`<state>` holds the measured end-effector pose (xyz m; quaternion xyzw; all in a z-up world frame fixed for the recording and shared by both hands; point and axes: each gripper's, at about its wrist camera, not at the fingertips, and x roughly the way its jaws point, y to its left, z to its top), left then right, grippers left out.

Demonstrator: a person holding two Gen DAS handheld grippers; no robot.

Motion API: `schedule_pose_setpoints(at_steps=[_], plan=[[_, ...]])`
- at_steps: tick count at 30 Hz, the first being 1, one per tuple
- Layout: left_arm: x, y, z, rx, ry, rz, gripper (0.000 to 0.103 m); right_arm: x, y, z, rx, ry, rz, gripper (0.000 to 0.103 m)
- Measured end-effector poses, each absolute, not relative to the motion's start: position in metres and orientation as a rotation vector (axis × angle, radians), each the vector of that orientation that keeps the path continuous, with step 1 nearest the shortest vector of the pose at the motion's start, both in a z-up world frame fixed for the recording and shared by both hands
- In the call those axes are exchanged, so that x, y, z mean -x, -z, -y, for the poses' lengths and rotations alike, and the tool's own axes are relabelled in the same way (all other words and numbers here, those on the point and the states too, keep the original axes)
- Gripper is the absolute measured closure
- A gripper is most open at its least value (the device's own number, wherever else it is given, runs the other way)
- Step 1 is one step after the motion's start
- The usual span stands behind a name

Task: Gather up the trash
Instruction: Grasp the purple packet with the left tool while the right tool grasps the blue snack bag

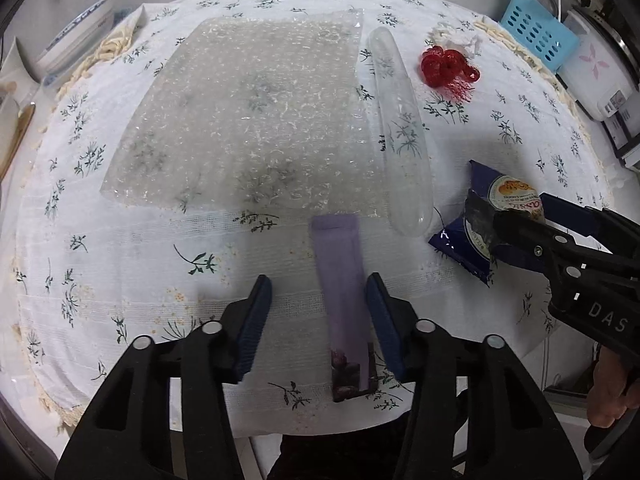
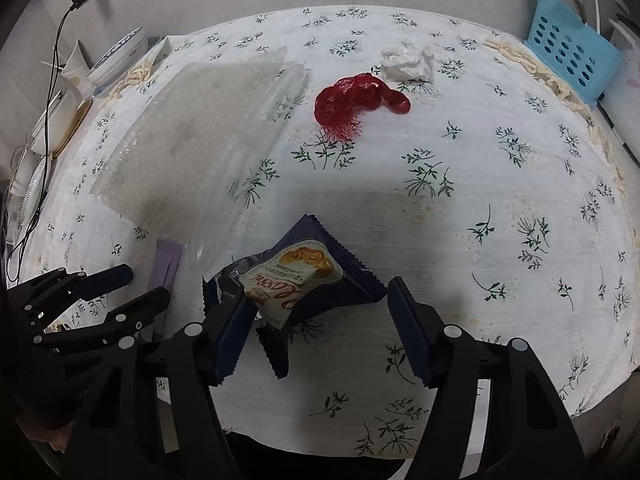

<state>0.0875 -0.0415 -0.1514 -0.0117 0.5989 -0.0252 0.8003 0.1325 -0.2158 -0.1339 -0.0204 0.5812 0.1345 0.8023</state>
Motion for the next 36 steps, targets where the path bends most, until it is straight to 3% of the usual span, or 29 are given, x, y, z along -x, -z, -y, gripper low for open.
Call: schedule_pose_setpoints(at_steps=[6,13,36], plan=[[-0.088,0.151,0.039,0.014,0.051,-1.295,0.08,-0.133,0.138,0.211,0.05,-0.302,-1.264,0.062],[-0.086,0.15,0.033,0.036,0.044,-1.301,0.088,-0.132,0.14,0.216,0.022,-0.282,-1.26,0.077],[-0.073,0.126,0.021,0.059,0.055,-1.244,0.09,-0.121,0.112,0.234,-0.016,-0.261,-1.191,0.08]])
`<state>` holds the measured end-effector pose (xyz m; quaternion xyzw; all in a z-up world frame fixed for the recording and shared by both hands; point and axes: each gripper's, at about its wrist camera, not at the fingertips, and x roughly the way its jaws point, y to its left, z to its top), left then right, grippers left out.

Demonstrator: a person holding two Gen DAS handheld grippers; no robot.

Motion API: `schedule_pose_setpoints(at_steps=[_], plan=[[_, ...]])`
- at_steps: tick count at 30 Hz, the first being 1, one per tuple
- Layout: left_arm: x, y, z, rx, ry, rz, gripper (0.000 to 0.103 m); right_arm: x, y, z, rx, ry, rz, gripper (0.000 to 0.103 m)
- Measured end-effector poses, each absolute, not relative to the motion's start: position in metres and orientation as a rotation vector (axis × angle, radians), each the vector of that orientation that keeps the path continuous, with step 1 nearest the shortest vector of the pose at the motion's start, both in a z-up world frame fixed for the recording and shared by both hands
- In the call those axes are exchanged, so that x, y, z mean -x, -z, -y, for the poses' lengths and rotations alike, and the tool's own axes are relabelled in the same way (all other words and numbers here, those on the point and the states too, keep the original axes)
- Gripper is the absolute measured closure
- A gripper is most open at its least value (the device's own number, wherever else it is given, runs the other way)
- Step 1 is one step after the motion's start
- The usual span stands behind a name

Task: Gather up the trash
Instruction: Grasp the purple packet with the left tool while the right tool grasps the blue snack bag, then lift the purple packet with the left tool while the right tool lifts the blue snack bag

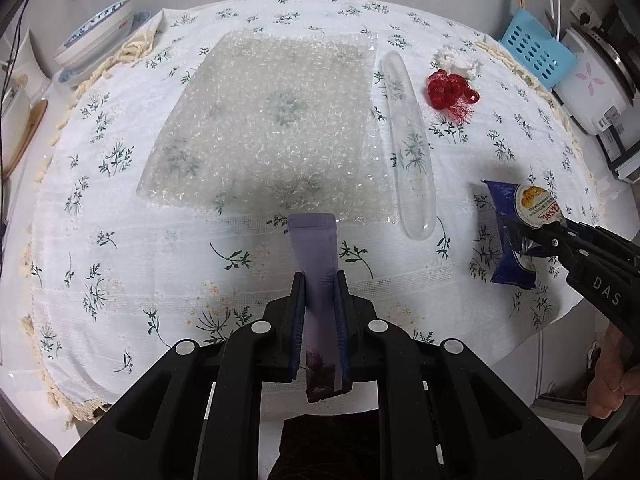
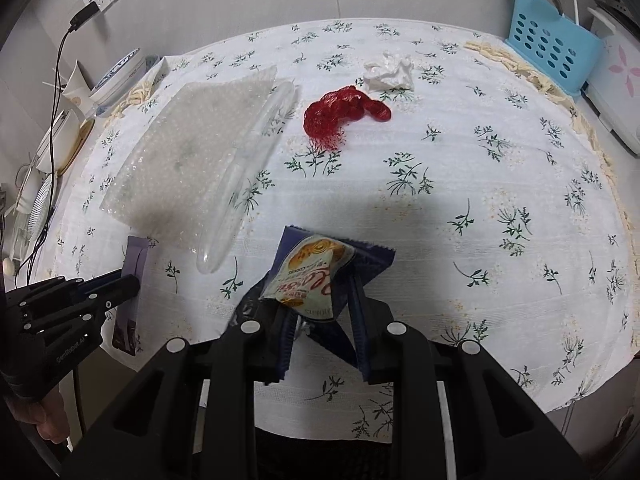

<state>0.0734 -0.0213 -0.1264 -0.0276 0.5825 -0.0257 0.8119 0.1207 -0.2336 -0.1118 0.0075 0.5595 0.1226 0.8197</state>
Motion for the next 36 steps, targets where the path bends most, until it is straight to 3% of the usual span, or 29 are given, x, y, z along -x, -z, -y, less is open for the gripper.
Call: schedule_pose_setpoints(at_steps=[24,27,36], plan=[[-0.06,0.104,0.032,0.048,0.06,-1.198,0.09,-0.103,0.087,0.248,-0.035,-0.272,-1.145,0.086],[-0.055,0.101,0.029,0.053,0.059,-1.19,0.09,-0.101,0.089,0.252,-0.049,-0.27,-1.154,0.083],[-0.048,0.108,0.025,0.061,0.068,-1.205,0.09,-0.104,0.106,0.253,-0.064,-0.244,-1.195,0.054]])
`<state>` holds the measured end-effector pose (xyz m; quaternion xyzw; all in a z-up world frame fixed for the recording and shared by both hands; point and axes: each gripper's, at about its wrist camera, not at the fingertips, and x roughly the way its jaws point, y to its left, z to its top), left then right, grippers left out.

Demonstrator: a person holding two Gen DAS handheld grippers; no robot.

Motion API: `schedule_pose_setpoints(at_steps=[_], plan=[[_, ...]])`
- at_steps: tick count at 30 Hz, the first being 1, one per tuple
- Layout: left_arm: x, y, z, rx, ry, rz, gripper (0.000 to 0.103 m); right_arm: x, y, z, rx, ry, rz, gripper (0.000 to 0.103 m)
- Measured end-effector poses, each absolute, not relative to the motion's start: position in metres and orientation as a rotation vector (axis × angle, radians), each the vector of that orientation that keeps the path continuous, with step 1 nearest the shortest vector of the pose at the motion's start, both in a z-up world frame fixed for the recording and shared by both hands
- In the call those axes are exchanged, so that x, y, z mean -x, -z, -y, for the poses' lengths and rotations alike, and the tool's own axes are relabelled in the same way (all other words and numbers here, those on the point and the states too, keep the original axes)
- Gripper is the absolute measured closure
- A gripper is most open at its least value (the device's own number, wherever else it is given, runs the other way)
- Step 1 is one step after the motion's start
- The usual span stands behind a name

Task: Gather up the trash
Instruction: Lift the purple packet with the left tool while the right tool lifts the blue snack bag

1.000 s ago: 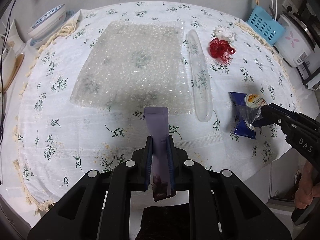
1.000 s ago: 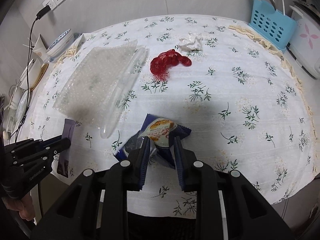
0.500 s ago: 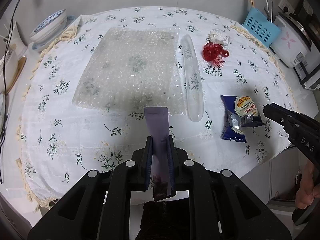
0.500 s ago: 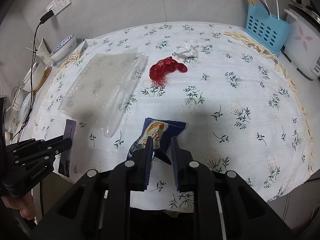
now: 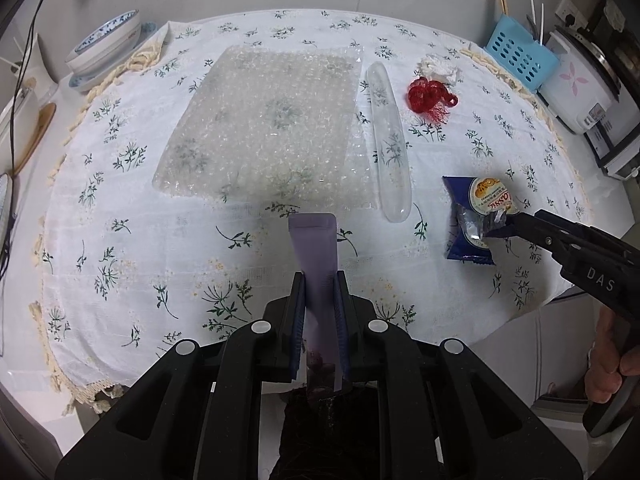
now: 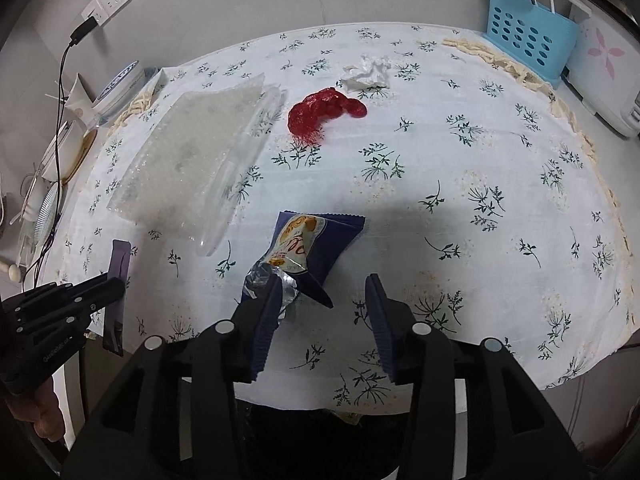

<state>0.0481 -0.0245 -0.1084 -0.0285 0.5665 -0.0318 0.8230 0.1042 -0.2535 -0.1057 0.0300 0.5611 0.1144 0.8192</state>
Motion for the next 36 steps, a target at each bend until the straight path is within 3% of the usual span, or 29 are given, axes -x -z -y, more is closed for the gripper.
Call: schedule_pose_setpoints(at_steps=[4,10,14,21,36], plan=[[-0.049,0.108,0.021,0.067,0.071,-1.207,0.09,-0.114,0.104,0.244,-0.073,-0.249,-1.197,0.046],[-0.054,0.112,0.018,0.067,0.082,-1.218,0.09,-0.135,0.119,0.231,-0.084,-0.227,-1.258,0.047],[-0.058,0.114,0.017,0.06,0.088,-1.223,0.09,-0.14,0.129,0.227,-0.075,-0.222,-1.293,0.071],[-0.064,0.114,0.019,0.05,0.097,-1.222,0.09,-0.144,0.134,0.23,-0.077,-0.191,-1.304,0.094],[-0.065,0.111,0.032,0.04,0.107,-1.213,0.09,-0.134,0.112,0.242,-0.055,-0.179,-1.229,0.097]])
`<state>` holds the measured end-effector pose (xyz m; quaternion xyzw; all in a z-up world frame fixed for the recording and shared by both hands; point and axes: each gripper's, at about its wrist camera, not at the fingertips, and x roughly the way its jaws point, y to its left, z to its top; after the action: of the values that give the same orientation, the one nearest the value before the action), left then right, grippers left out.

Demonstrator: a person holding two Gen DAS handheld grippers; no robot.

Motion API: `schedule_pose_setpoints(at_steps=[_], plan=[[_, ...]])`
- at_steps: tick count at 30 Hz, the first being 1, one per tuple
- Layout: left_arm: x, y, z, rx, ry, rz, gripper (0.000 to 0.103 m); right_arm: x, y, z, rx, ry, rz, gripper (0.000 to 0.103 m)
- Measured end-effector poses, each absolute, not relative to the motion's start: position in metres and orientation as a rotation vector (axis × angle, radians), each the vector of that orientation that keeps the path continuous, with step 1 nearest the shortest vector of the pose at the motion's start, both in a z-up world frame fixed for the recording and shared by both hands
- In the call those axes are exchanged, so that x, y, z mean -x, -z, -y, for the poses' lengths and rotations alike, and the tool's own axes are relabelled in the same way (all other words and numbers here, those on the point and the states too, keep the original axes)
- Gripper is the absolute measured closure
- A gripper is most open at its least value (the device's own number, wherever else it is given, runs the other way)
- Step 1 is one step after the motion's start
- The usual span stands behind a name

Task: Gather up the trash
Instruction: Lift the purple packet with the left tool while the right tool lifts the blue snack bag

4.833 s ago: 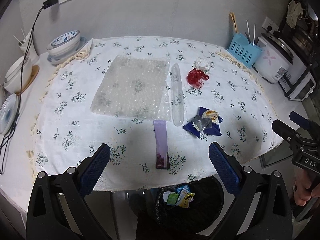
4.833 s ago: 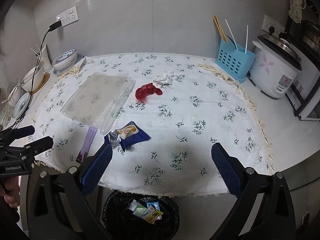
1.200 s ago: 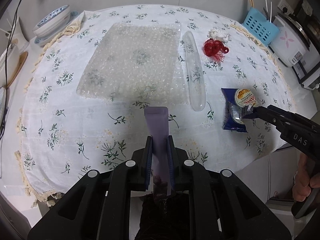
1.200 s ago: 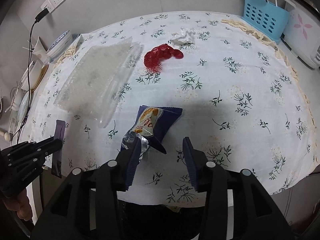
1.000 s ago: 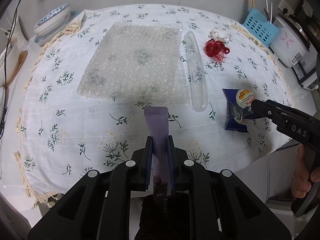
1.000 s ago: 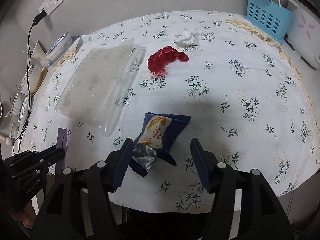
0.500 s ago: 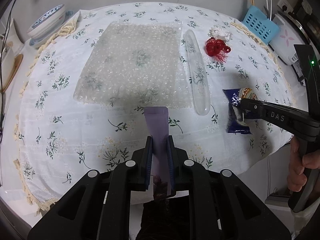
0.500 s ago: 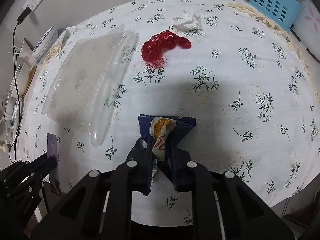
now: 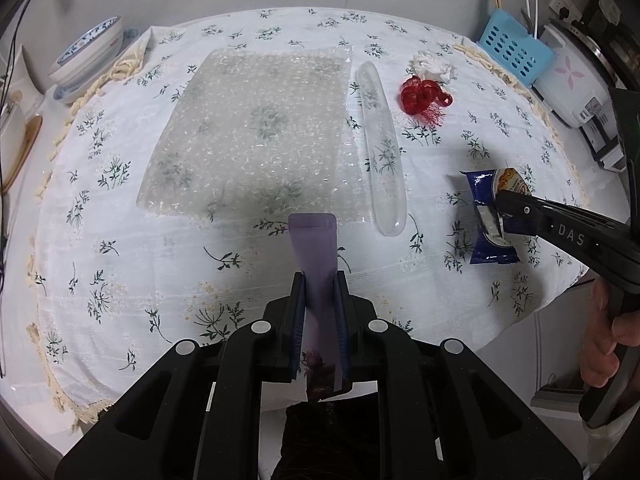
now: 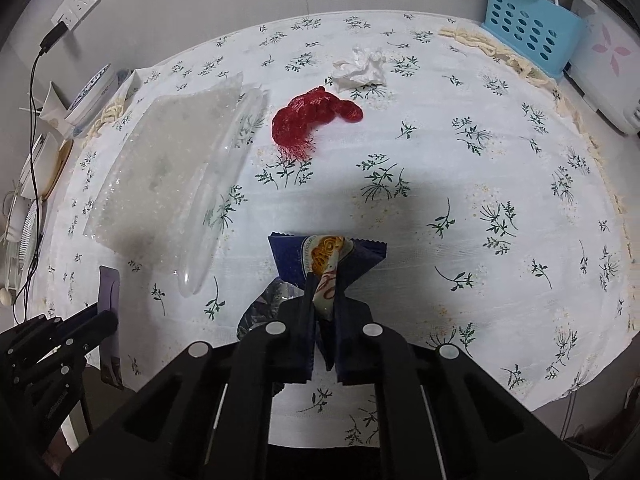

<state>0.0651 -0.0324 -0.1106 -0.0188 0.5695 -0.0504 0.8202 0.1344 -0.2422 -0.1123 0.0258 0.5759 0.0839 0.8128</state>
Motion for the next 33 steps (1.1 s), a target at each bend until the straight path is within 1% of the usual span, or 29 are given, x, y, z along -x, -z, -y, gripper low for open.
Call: schedule_pose_setpoints(at_steps=[18,33], plan=[[-0.054,0.091,0.057,0.024,0.151,-1.174,0.09,-0.108,0.073,0.258,-0.055,-0.193,-1.145,0.097],[-0.031,0.076,0.072,0.027,0.17,-1.15,0.09,-0.079,0.056,0.271,-0.056,-0.208,-1.109,0.097]])
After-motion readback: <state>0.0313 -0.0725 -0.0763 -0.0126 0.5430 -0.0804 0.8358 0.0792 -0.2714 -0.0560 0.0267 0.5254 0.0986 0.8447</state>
